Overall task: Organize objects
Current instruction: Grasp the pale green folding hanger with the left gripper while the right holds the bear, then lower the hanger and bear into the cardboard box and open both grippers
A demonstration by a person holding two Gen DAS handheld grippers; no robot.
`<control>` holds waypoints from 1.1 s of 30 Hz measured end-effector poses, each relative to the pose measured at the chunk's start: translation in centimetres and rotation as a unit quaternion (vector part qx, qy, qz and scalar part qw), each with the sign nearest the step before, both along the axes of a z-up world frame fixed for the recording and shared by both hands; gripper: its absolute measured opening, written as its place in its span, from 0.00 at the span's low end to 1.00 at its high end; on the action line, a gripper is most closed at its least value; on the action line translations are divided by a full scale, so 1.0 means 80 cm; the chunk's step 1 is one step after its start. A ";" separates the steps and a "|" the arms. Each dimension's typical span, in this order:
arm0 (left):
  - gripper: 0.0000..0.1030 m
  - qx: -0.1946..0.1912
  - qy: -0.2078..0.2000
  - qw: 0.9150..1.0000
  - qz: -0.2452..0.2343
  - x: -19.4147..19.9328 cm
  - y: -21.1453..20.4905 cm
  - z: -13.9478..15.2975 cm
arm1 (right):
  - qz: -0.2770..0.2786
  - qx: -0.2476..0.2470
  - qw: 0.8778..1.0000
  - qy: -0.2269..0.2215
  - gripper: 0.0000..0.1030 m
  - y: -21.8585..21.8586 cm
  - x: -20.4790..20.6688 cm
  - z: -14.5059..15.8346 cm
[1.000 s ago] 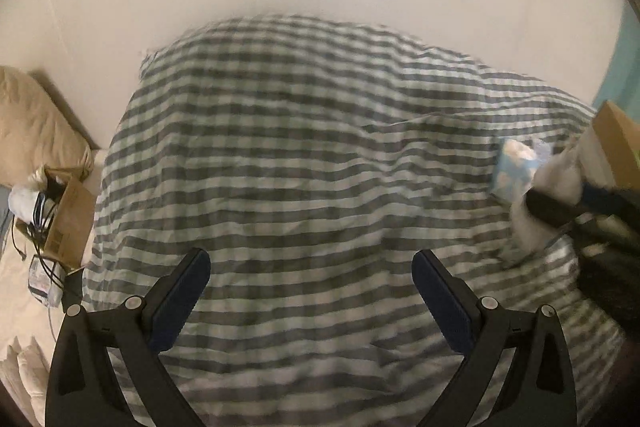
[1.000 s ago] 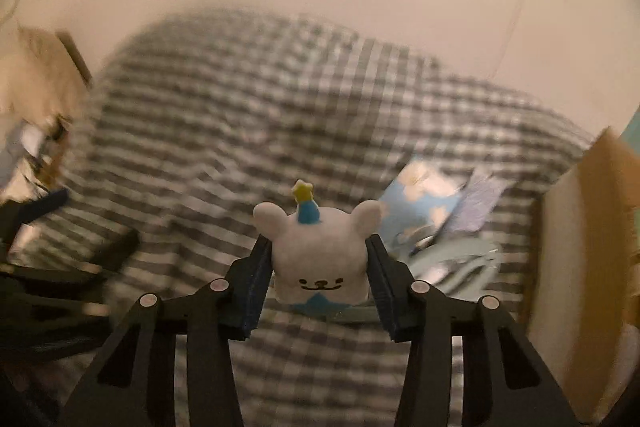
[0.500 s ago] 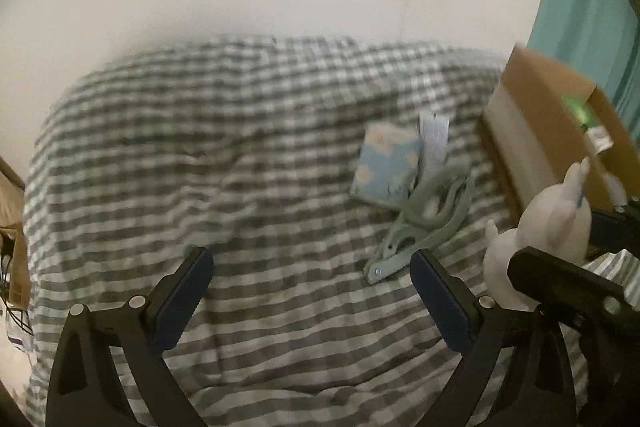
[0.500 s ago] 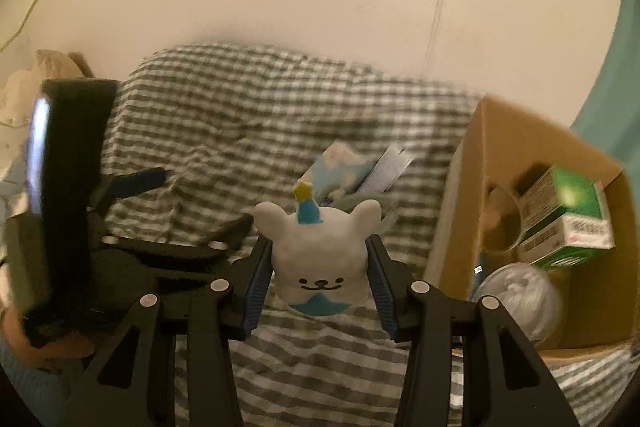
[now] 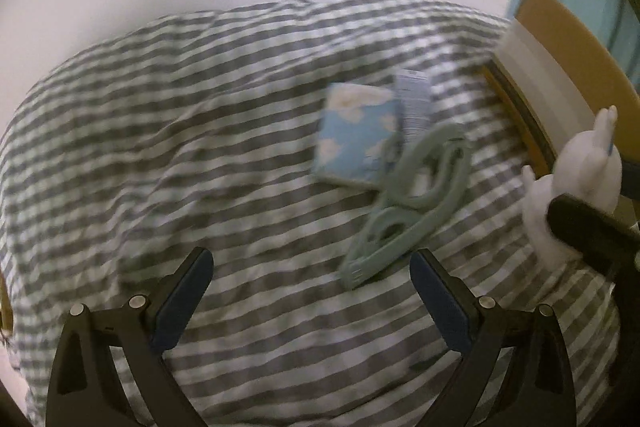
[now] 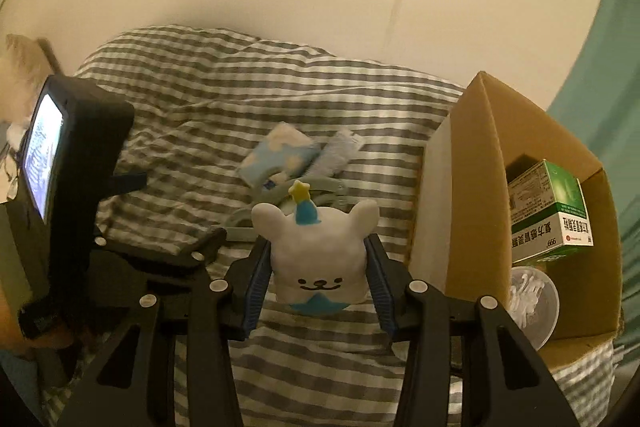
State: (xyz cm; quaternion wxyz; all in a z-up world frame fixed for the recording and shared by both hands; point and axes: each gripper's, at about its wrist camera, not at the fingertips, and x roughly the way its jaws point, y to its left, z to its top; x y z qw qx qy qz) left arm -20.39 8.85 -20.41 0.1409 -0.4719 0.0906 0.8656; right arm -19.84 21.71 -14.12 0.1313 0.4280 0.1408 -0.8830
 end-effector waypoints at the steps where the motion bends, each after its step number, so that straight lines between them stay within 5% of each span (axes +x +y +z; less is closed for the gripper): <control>1: 0.98 0.003 0.001 1.000 -0.016 -0.002 0.010 -0.002 | -0.002 0.000 1.000 0.001 0.43 0.000 0.000 0.000; 5: 0.83 -0.004 -0.016 0.998 -0.060 -0.012 0.038 -0.019 | -0.004 -0.010 1.000 0.001 0.43 0.003 0.000 0.004; 13: 0.29 0.047 -0.030 0.993 -0.106 -0.007 0.044 -0.024 | 0.001 -0.017 1.000 -0.006 0.43 0.000 -0.002 0.001; 19: 0.25 0.037 -0.027 0.997 -0.068 0.016 0.026 -0.003 | 0.013 -0.049 0.998 -0.029 0.43 0.001 0.003 0.006; 25: 0.25 0.056 0.001 0.998 -0.011 0.058 -0.018 0.056 | 0.020 -0.062 0.997 -0.042 0.44 0.001 0.030 0.025; 33: 0.25 0.072 0.066 0.995 0.018 0.139 -0.051 0.157 | 0.028 -0.062 0.998 0.011 0.44 0.026 0.091 0.109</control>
